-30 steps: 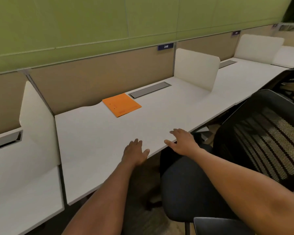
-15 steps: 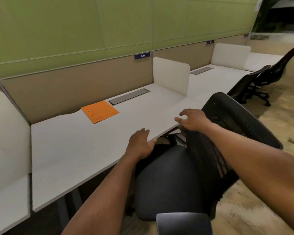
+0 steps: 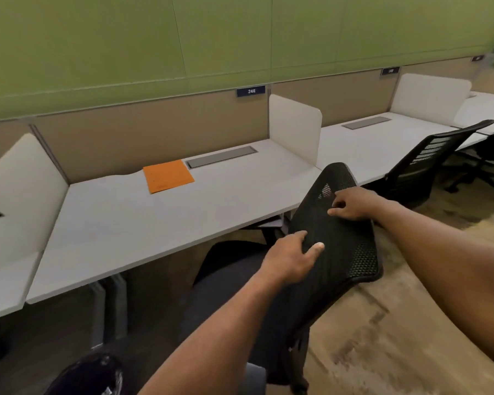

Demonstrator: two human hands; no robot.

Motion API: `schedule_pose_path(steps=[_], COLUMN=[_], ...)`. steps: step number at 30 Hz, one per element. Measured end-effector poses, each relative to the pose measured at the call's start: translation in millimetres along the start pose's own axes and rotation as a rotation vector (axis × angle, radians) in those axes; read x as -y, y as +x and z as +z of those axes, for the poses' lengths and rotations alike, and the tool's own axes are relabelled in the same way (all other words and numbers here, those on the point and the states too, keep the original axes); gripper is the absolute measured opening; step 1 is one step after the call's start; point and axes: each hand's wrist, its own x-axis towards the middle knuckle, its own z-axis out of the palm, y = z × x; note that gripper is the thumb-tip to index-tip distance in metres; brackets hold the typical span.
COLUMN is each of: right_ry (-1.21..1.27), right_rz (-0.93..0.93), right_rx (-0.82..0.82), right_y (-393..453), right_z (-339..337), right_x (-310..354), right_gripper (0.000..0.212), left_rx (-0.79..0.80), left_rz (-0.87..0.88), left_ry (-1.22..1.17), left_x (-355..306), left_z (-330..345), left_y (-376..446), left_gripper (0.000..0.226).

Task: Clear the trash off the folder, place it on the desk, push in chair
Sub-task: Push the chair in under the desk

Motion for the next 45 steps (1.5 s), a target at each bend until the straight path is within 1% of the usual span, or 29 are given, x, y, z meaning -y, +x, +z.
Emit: schedule_pose_path(steps=[2,3,6,8,10,12,14,16,18,19,21,23,25,26,29,32,34,38,40,42,45], right_ry=[0.014,0.022,0.062,0.065,0.076,0.087,0.118,0.141,0.148,0.139,0.108,0.116,0.183,0.226,0.297,0.295,0.298,0.343,0.348,0.364,0.371], right_rz=[-0.071,-0.087,-0.108,-0.128,-0.131,-0.136,-0.143,-0.157,-0.139,-0.115,-0.088,-0.100,-0.099,-0.087,-0.049,-0.015,0.004,-0.045,-0.046,-0.051,-0.033], right_rx=[0.012,0.004,-0.037,-0.037,-0.033,-0.041,-0.068,-0.085,-0.111,-0.145,-0.263,-0.405,-0.477,-0.491,-0.569,-0.634,-0.666,-0.537,-0.537,-0.540,-0.537], right_y=[-1.3,-2.5,-7.9,-14.7,-21.6,-28.6,-37.0,-47.9,-63.0,-71.5,-88.9,-104.4,-116.6,-121.6,-134.9,-145.9,-151.8,-159.0,-161.3,-161.5,-160.3], right_z=[9.6,13.3,18.9,20.7,23.3,25.1,24.1,23.0,25.5,28.1,34.9,40.3,46.5,50.8,62.7,69.8,72.4,80.5,83.0,81.8,75.3], right_x=[-10.2,-12.1,-14.9,-16.7,-18.4,-19.0,-17.8,-12.2,-3.7,0.9,10.8,20.8,29.9,35.0,52.9,67.3,67.3,53.4,50.5,52.2,56.9], right_gripper=[0.043,0.043,0.039,0.038,0.037,0.035,0.032,0.031,0.033,0.035,0.041,0.047,0.057,0.058,0.048,0.049,0.043,0.043,0.042,0.042,0.046], left_rx=[0.023,0.028,0.041,0.018,-0.020,-0.035,-0.042,-0.034,0.008,0.034,0.069,0.067,0.039,0.020,-0.086,-0.168,-0.166,-0.171,-0.190,-0.224,-0.322], left_rz=[-0.013,-0.019,-0.102,-0.170,-0.210,-0.198,-0.173,-0.167,-0.180,-0.190,-0.220,-0.261,-0.298,-0.313,-0.337,-0.323,-0.295,-0.226,-0.187,-0.168,-0.173], left_ry=[0.008,0.040,0.146,0.163,0.174,0.225,0.273,0.293,0.297,0.298,0.317,0.354,0.389,0.408,0.472,0.520,0.537,0.553,0.567,0.600,0.561], left_x=[-26.6,-38.3,-65.0,-76.3,-84.6,-90.4,-91.5,-87.8,-81.0,-76.8,-66.9,-54.9,-38.9,-29.0,3.6,29.3,42.5,61.0,66.6,69.4,69.4], left_z=[23.7,34.0,60.3,73.8,80.7,80.6,75.7,69.0,60.9,56.4,46.0,34.7,23.8,18.5,2.3,-16.7,-27.7,-43.1,-47.8,-50.5,-52.3], left_y=[2.3,4.4,12.6,15.7,16.1,14.8,9.7,-0.4,-17.0,-26.8,-49.0,-74.6,-101.3,-114.6,-149.6,-175.9,-188.3,-205.3,-210.8,-215.1,-218.4], left_gripper=[0.074,0.077,0.080,0.081,0.073,0.061,0.056,0.052,0.048,0.046,0.041,0.034,0.026,0.023,0.019,0.026,0.034,0.044,0.055,0.071,0.091])
